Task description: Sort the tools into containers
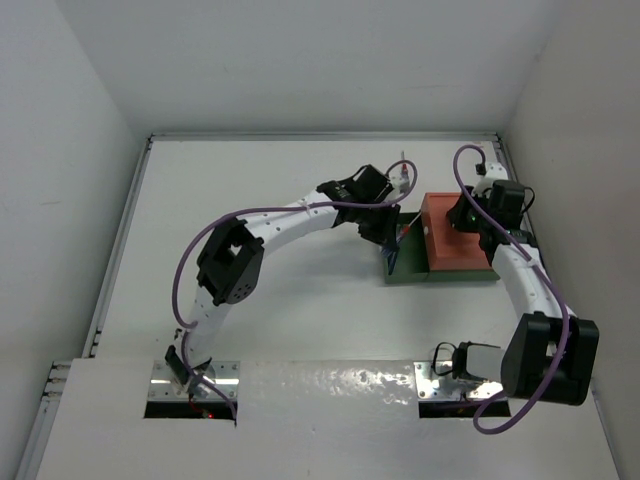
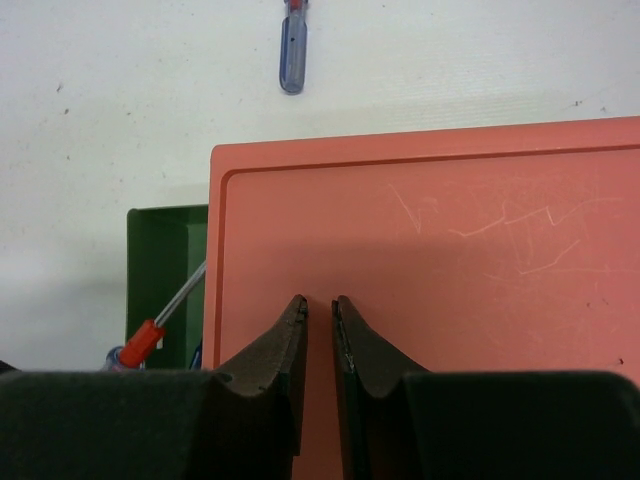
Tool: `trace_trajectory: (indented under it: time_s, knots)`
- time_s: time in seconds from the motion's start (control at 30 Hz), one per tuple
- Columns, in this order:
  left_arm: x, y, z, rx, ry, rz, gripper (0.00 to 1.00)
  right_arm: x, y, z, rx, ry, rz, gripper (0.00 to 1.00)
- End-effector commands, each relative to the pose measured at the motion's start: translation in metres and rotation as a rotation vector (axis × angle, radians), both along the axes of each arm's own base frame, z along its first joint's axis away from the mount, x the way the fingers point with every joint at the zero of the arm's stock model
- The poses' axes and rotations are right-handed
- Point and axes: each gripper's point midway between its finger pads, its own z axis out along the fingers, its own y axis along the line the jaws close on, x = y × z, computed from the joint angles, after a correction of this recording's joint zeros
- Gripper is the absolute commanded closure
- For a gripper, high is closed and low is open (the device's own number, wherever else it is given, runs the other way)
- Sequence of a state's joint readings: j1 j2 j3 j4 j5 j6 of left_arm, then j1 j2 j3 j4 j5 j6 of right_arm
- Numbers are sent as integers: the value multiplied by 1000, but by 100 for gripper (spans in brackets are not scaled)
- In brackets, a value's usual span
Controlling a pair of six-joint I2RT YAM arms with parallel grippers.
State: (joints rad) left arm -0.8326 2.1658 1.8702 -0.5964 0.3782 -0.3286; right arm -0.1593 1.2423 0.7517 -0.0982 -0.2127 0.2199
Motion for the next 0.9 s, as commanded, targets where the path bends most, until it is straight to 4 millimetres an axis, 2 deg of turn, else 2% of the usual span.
trace_trajectory:
  time_s: [0.0,0.07,0.2,0.37,0.53,0.63,0.73,0.77,0.83,0.87]
  knots:
    - [15,-11,17,-54,-74,54,100,-74,5,-76,19,373,-16,83]
    - [20,-15,17,-68,-82,80,100,-73,5,-75,20,370,-15,83]
    - [19,-17,3,-42,-41,92,100,-73,5,-73,20,367,-15,83]
    - [17,-8,-6,13,-55,56,100,-75,4,-73,10,369,-14,83]
    - [5,8,-25,87,-28,17,100,-78,4,-74,7,373,-15,83]
    - [7,-1,-23,61,-22,11,100,-80,4,-76,8,376,-16,83]
    - [17,-16,-9,3,-44,27,100,-80,4,-76,7,379,-14,83]
    - [21,-22,-2,-14,-62,32,97,-80,3,-76,4,380,-13,83]
    - [29,-29,8,-42,-100,33,85,-79,3,-75,0,379,-14,83]
    - [30,-30,6,-40,-104,30,79,-79,2,-75,-1,380,-15,83]
